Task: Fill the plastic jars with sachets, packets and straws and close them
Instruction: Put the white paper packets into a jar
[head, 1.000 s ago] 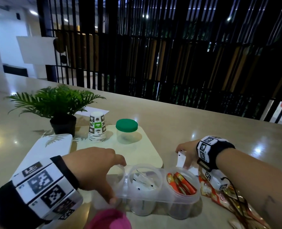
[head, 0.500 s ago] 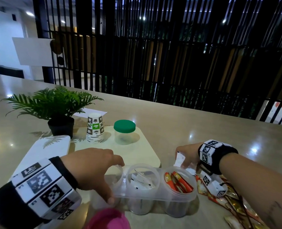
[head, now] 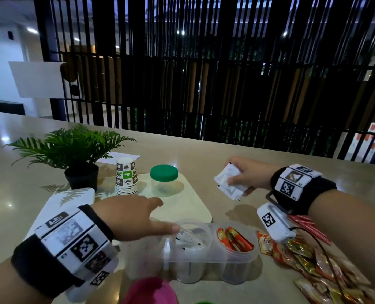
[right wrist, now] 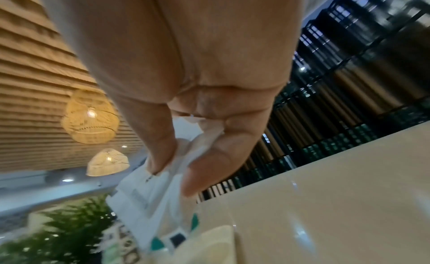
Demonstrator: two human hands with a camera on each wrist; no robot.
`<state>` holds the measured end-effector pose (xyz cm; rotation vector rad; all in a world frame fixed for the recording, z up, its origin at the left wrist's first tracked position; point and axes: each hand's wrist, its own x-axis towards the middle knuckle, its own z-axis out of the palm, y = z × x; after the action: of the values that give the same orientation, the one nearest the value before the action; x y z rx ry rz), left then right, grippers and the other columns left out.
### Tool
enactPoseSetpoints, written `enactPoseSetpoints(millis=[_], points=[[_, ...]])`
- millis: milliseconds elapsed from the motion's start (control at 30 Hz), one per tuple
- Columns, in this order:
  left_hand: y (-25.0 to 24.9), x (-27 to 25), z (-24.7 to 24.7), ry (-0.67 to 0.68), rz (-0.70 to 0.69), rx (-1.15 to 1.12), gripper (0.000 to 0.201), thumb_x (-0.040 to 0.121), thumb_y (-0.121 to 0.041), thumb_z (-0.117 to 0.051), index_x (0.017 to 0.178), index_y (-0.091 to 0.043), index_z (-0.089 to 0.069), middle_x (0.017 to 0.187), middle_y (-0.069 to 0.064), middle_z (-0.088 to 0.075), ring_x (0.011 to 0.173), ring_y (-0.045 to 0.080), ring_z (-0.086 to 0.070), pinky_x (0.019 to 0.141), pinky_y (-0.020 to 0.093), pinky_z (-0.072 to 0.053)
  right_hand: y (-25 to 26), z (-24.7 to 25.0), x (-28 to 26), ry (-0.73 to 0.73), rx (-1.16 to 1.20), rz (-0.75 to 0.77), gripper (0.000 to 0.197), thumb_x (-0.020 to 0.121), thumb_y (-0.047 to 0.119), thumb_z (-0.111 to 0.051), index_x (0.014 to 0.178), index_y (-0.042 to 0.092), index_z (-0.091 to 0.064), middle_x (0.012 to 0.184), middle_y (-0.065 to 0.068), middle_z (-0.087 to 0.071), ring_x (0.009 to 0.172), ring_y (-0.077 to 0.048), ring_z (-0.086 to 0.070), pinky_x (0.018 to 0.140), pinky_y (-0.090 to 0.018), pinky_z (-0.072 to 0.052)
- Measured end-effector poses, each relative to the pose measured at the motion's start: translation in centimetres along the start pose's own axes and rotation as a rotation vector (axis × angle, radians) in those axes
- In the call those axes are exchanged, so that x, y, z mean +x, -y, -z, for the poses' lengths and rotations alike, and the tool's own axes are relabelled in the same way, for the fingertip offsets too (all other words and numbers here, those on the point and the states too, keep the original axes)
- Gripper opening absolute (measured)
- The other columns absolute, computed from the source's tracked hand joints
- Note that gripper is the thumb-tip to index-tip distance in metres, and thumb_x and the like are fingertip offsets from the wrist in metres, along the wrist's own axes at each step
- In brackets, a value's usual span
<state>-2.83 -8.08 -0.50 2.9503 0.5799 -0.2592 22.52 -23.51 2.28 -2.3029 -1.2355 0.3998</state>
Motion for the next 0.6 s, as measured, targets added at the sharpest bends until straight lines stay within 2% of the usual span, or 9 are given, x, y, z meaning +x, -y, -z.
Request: enactPoseSetpoints(millis=[67,133,200,267,333,433,533,600], points=[[-0.5,0.1,0.6,-0.106,0.018,-0.059,0.104,0.065,-0.089,-0.031,0.149,-0.029,-0.023,0.138,-0.004,-0.052,0.118,0.014,-0.054,0.101,0.036,-0.043,2.5,-0.4,-0.8,0.019,0.066,0.056,0.013,0.093,0.016,-0.059,0.1,0.018,-0.049,0.101,-0.011,-0.061,0.083,-0.025,-0.068,0.059,-0.029,-0.057],[-1.1,0.0,1.0,-0.212,0.0,-0.109,0.099,0.073,-0.081,-0.045,0.151,-0.027,-0.015,0.14,-0.002,-0.049,0.112,0.015,-0.057,0.096,0.035,-0.046,5.0,-1.5,-1.5,0.054,0.129,0.106,0.013,0.093,0.014,-0.058,0.099,0.022,-0.049,0.099,-0.008,-0.062,0.078,-0.021,-0.068,0.055,-0.025,-0.054],[-1.6,-0.1,1.2,-0.302,-0.055,-0.185,0.101,0.074,-0.074,-0.058,0.151,-0.029,-0.01,0.143,-0.003,-0.045,0.108,0.016,-0.058,0.093,0.035,-0.048,7.2,-2.8,-2.2,0.115,0.204,0.158,0.015,0.094,0.011,-0.057,0.097,0.022,-0.049,0.098,-0.007,-0.061,0.073,-0.018,-0.066,0.052,-0.024,-0.054],[-2.2,-0.3,1.1,-0.379,-0.105,-0.26,0.104,0.072,-0.064,-0.07,0.15,-0.027,-0.011,0.143,-0.006,-0.043,0.11,0.015,-0.057,0.091,0.031,-0.048,9.0,-4.4,-2.8,0.165,0.267,0.195,0.018,0.094,0.009,-0.057,0.095,0.024,-0.048,0.098,-0.004,-0.061,0.074,-0.015,-0.066,0.053,-0.023,-0.054],[-2.5,-0.4,0.9,-0.425,-0.127,-0.275,0.101,0.07,-0.056,-0.077,0.146,-0.025,-0.018,0.133,-0.009,-0.047,0.108,0.014,-0.056,0.082,0.026,-0.047,10.3,-6.0,-3.1,0.182,0.324,0.224,0.021,0.092,0.006,-0.057,0.096,0.026,-0.05,0.098,-0.001,-0.06,0.077,-0.013,-0.065,0.055,-0.024,-0.055],[-2.1,-0.5,0.5,-0.466,-0.108,-0.29,0.09,0.069,-0.046,-0.082,0.136,-0.022,-0.028,0.114,-0.005,-0.054,0.093,0.014,-0.056,0.06,0.015,-0.038,11.6,-7.9,-3.2,0.168,0.401,0.239,0.023,0.09,0.004,-0.057,0.109,0.015,-0.052,0.1,-0.006,-0.062,0.077,-0.014,-0.066,0.059,-0.028,-0.056],[-1.3,-1.0,0.1,-0.469,-0.081,-0.262,0.078,0.072,-0.032,-0.081,0.131,-0.019,-0.032,0.102,-0.004,-0.057,0.083,0.016,-0.056,0.054,0.013,-0.035,12.4,-9.3,-3.1,0.152,0.419,0.218,0.03,0.087,0.002,-0.057,0.116,0.008,-0.049,0.106,-0.015,-0.061,0.084,-0.021,-0.065,0.073,-0.039,-0.059],[-0.9,-1.1,-0.1,-0.463,-0.081,-0.235,0.073,0.075,-0.022,-0.076,0.131,-0.017,-0.031,0.095,-0.003,-0.058,0.08,0.017,-0.055,0.053,0.015,-0.035,12.6,-9.9,-3.1,0.15,0.408,0.208,0.032,0.088,0.006,-0.057,0.118,0.007,-0.048,0.106,-0.016,-0.061,0.083,-0.021,-0.063,0.075,-0.037,-0.058]])
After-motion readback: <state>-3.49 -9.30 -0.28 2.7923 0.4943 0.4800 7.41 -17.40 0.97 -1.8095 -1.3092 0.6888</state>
